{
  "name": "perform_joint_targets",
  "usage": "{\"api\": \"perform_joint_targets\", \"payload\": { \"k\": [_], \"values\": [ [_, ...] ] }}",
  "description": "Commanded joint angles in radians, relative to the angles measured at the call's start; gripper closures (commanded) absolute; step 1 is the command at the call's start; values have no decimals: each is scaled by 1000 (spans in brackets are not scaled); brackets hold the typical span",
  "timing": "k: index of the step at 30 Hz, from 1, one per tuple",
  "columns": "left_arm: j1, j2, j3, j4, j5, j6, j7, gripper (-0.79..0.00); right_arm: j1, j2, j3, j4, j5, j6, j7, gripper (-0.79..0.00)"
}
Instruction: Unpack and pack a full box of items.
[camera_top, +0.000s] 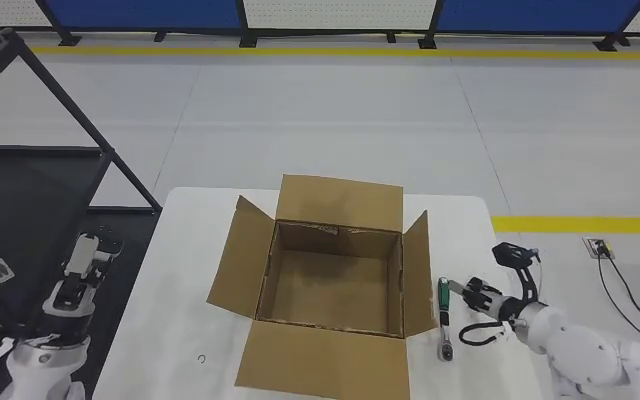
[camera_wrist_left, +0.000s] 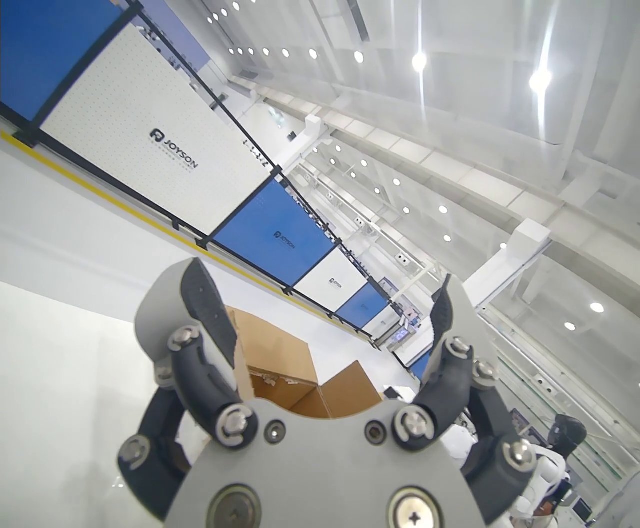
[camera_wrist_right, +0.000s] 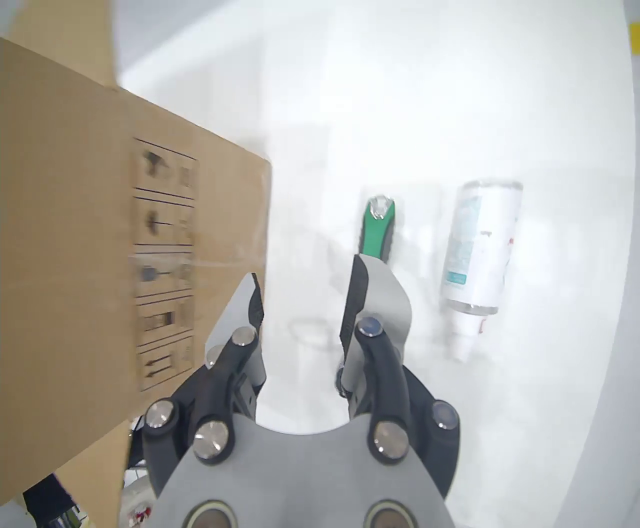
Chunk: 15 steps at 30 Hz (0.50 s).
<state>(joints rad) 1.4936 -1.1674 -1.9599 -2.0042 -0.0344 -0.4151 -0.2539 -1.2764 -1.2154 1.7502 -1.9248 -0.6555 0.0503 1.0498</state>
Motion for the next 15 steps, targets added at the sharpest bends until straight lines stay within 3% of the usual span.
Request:
{"api": "perform_joint_targets", "payload": {
  "k": [1,2,7,13,15],
  "values": [
    [5,1,-17,14,-7,5,-5,-785,-33,-1,22,-62,59,-35,-73,-606],
    [9,1,-23,17,-12,6,-9,-785,-48,-1,28,-84,79,-56,-101,-690],
    [40,3,-48,38,-48,18,-49,-785,-98,-3,30,-171,126,-124,-238,-773],
    [73,8,-47,88,10,6,-116,-785,-90,0,5,-188,227,-217,-289,-785],
    [79,9,-44,105,32,2,-130,-785,-80,4,-7,-168,290,-264,-236,-785]
  ]
}}
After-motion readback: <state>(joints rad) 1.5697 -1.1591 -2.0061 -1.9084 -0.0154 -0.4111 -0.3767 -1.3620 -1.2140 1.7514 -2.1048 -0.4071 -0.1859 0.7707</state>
